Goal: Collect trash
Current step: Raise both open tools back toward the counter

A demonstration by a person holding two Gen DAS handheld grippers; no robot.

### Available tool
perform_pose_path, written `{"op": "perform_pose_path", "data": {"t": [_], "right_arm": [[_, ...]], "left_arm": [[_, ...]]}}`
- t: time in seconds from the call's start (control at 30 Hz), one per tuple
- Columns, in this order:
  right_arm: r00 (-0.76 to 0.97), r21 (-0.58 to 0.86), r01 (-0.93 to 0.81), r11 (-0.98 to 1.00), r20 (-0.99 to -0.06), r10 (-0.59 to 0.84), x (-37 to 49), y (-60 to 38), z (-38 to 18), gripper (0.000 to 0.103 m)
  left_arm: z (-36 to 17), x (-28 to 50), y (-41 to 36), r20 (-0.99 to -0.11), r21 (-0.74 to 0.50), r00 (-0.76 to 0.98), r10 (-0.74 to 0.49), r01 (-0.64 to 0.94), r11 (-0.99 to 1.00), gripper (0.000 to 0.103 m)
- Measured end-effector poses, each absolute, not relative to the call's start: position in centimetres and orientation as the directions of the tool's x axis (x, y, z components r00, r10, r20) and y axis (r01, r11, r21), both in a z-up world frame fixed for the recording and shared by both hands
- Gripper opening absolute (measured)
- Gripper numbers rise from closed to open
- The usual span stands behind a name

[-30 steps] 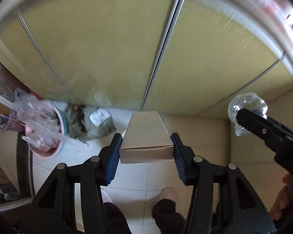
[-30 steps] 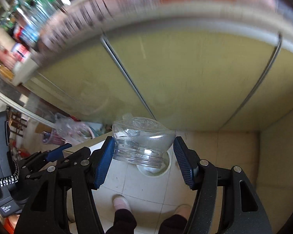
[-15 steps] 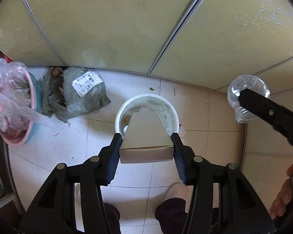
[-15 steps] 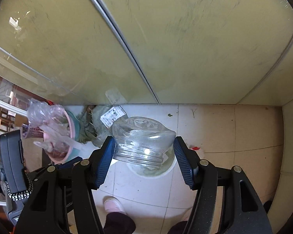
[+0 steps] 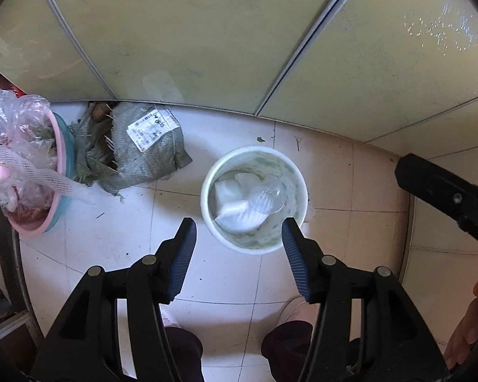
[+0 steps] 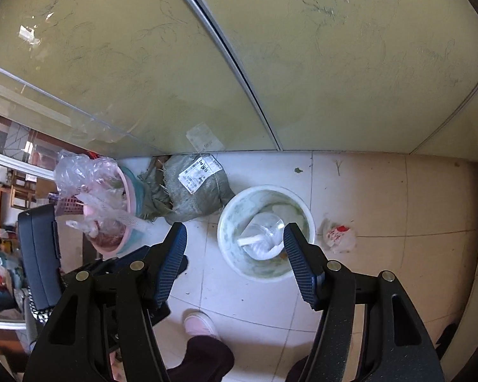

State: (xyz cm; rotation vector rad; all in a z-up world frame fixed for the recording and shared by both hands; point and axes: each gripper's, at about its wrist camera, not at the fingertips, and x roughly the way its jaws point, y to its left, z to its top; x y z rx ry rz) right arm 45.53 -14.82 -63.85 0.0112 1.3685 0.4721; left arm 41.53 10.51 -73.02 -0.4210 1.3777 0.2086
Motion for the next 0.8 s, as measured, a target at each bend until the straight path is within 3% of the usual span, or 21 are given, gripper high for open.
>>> {"op": "perform_pose_path", "data": {"t": [0.33, 0.53, 0.8], "right_arm": [[0.186, 0.219, -0.357, 0.908, -0.936, 0.299, 44.7, -14.5, -56.5, 0.06], [0.269, 0.174, -0.387, 0.906, -0.918, 0.291, 44.3, -15.2, -46.1, 0.059], [0.447, 0.128, -0.409, 0.903, -0.835, 0.321, 43.1, -18.1, -29.7, 0.059]], "left_arm": [[-63.7, 41.5, 10.5, -0.967, -0.165, 0.243, -0.077, -0.366, 0.916, 0.055], [-52.3, 42.1, 9.4, -0.949, -0.157, 0.312, -0.048, -0.336, 0.929, 0.055], [-33.1, 42.3, 5.6, -0.87, -0.148, 0.492, 0.02, -0.3, 0.942, 0.055]]}}
